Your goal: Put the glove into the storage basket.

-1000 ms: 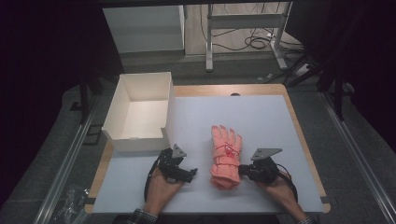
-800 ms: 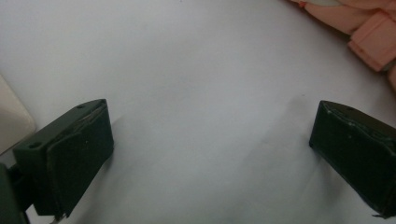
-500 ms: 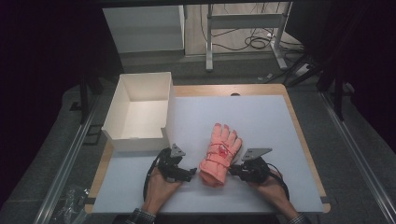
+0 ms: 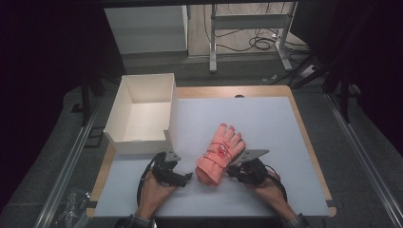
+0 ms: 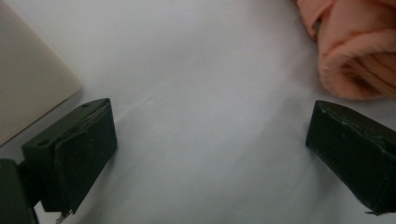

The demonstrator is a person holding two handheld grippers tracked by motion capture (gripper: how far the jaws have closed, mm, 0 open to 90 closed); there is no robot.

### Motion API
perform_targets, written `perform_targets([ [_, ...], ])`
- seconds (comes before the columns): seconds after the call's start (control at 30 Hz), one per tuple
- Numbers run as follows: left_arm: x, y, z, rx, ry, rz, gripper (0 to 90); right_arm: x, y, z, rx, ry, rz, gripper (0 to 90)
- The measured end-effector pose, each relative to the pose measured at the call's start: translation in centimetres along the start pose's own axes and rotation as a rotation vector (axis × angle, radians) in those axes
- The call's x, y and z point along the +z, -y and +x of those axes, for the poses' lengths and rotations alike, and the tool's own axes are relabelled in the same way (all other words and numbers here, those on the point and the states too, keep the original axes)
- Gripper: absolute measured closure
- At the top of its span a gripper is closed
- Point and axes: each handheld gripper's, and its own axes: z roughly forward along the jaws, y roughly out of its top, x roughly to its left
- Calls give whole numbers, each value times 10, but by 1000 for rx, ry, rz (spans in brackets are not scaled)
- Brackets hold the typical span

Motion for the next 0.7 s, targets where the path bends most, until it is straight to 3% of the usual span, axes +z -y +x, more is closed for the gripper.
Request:
perform_targets([
  [0.7,0,2,4,2,2,-6,0,24,-23,-5,-1,65,3,766],
])
